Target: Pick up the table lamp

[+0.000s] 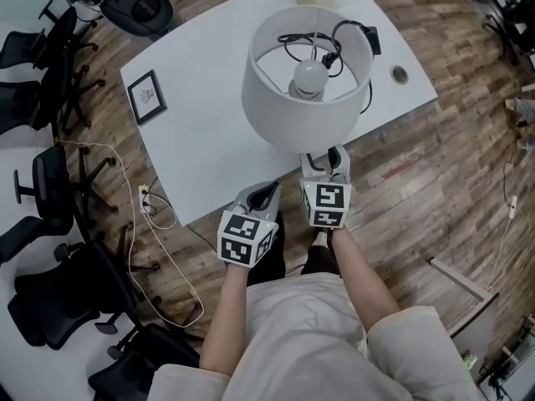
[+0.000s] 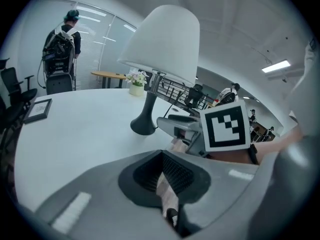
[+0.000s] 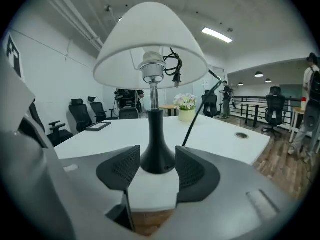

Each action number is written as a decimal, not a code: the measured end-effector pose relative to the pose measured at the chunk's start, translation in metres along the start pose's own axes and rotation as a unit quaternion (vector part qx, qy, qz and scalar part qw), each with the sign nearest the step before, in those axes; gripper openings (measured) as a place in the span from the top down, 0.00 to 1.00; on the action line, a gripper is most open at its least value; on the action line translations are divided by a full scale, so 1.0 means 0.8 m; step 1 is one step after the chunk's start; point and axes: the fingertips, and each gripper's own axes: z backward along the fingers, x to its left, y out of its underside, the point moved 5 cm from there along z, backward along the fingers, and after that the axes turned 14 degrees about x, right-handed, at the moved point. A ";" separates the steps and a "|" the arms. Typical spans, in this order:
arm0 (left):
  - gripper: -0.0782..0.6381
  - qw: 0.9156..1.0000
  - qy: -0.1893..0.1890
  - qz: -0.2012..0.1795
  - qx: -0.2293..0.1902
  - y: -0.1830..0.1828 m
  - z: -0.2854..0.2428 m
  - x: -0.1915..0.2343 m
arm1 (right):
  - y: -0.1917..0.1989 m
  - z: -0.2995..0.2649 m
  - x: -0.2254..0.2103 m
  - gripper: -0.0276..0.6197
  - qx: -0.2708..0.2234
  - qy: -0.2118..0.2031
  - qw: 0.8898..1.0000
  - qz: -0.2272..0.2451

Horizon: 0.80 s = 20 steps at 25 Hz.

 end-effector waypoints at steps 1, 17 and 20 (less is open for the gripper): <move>0.89 1.000 -0.003 0.007 -0.004 0.005 0.003 -0.006 | 0.010 0.008 -0.002 0.59 0.013 -0.013 1.000 0.006; 0.89 0.994 -0.030 0.082 -0.065 0.090 0.038 -0.140 | 0.116 0.194 -0.024 0.82 0.075 -0.137 0.982 0.110; 0.89 0.992 -0.035 0.096 -0.071 0.108 0.049 -0.165 | 0.137 0.226 -0.028 0.86 0.081 -0.145 0.979 0.119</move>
